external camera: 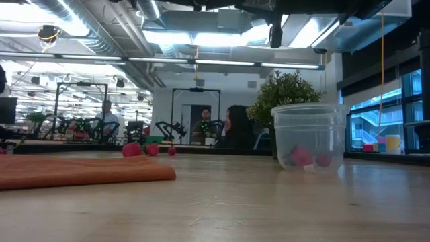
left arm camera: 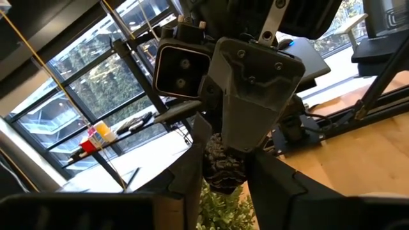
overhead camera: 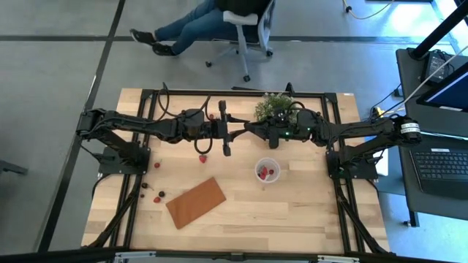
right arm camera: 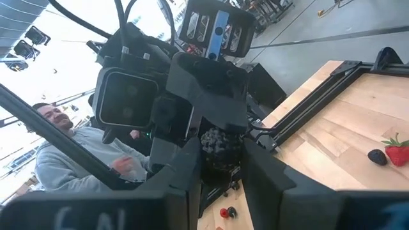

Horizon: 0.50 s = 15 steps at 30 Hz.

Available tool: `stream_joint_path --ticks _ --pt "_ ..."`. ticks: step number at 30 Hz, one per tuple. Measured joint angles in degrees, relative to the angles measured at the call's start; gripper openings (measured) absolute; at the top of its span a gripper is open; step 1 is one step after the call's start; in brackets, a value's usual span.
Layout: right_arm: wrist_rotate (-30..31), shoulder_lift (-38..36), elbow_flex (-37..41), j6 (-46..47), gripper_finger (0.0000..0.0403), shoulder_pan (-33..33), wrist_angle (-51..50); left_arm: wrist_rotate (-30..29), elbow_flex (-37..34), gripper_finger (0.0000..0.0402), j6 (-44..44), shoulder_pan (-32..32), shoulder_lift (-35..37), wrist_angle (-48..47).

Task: Pick and placing Produce into tupperware
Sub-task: Put the blackberry into the transparent container

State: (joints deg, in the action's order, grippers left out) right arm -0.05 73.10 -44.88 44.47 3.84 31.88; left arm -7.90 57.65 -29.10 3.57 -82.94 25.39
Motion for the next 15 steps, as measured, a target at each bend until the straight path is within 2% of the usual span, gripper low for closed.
stream_joint_path --ticks 15 --pt "-0.27 0.02 -0.02 -1.73 0.0090 -0.02 0.07 0.09 0.00 0.0144 2.40 -0.33 -0.04 -1.07"
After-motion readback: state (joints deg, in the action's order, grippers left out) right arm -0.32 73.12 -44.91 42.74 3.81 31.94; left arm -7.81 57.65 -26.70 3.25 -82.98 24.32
